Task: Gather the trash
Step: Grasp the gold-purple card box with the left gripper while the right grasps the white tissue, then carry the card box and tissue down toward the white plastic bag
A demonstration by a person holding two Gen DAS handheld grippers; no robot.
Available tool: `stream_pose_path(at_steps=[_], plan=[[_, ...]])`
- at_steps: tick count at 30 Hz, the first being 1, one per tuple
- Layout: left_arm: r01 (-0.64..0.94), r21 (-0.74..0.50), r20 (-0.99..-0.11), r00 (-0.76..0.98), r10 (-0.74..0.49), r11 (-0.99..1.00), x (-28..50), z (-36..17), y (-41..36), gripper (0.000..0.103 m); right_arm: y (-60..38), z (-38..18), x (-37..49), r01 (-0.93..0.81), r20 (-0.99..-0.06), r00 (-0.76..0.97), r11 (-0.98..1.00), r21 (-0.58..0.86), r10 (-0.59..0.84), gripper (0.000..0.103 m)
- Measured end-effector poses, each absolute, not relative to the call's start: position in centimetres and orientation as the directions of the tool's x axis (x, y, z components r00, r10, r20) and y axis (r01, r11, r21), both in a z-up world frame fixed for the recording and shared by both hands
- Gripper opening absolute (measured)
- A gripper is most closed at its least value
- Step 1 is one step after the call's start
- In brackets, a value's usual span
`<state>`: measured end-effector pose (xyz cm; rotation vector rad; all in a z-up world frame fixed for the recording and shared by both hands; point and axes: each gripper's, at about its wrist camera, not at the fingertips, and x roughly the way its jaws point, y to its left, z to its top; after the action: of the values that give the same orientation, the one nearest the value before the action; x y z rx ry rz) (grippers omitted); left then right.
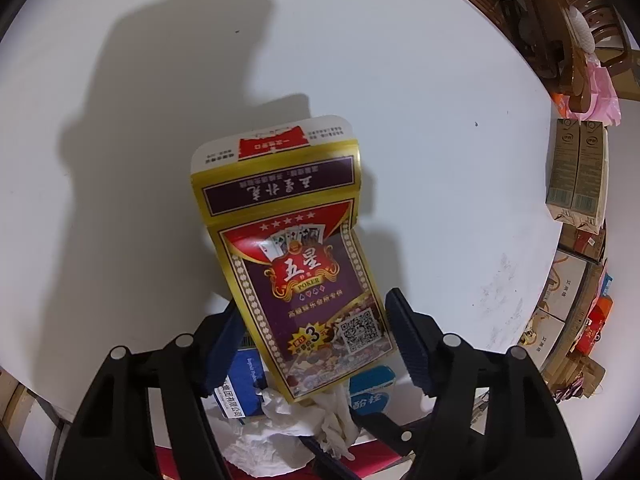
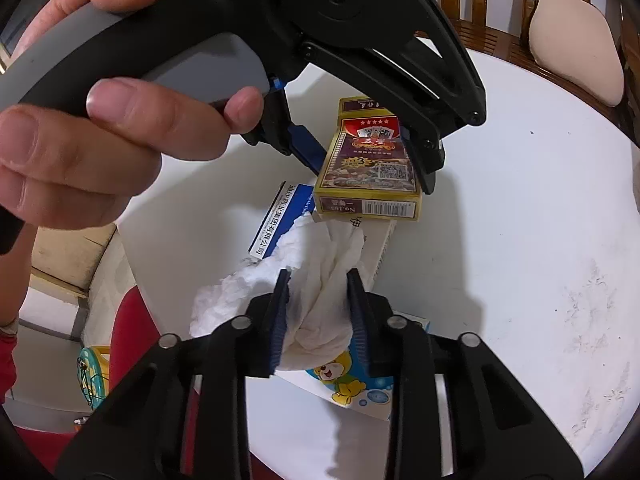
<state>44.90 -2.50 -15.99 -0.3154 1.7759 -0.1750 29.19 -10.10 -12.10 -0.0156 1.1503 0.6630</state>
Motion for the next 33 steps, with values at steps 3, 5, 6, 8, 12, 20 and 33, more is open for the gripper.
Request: stream_pose_path(at_steps=[3, 5, 6, 8, 12, 20, 33], plan=[[-0.098, -0.279, -0.937, -0.189, -0.293, 0.955, 44.7, -15.6, -2.6, 0.064, -10.3, -11.7, 29.3, -0.483, -0.839, 0.246, 0.812, 0.327, 0.485, 0.021], [-0.087, -0.280, -0.940, -0.179, -0.292, 0.956, 44.6, -15.4, -2.3, 0.062, -10.7, -11.3, 29.2, -0.476, -0.835, 0.257, 0.816, 0.328, 0.486, 0.020], [-0.082, -0.282, -0.940, -0.175, -0.293, 0.956, 44.3, -15.3, -2.5, 0.061, -11.1, -11.2, 29.2, -0.472, -0.833, 0.265, 0.818, 0.327, 0.486, 0.020], [-0.082, -0.288, -0.939, -0.172, -0.299, 0.954, 44.2, -15.2, -2.4, 0.060, -11.5, -10.8, 29.1, -0.467, -0.834, 0.283, 0.828, 0.311, 0.473, 0.020], [-0.078, -0.297, -0.938, -0.160, -0.306, 0.952, 44.2, -15.1, -1.9, 0.059, -12.0, -10.2, 28.6, -0.461, -0.836, 0.299, 0.837, 0.296, 0.460, 0.020], [-0.048, -0.309, -0.943, -0.111, -0.313, 0.950, 44.2, -13.5, -1.0, 0.057, -13.8, -9.3, 27.4, -0.432, -0.838, 0.329, 0.858, 0.277, 0.436, 0.020], [0.108, -0.256, -0.962, 0.067, -0.264, 0.961, 40.4, -7.7, -0.7, 0.057, -19.5, -3.7, 26.7, -0.293, -0.824, 0.502, 0.948, 0.122, 0.262, 0.020]])
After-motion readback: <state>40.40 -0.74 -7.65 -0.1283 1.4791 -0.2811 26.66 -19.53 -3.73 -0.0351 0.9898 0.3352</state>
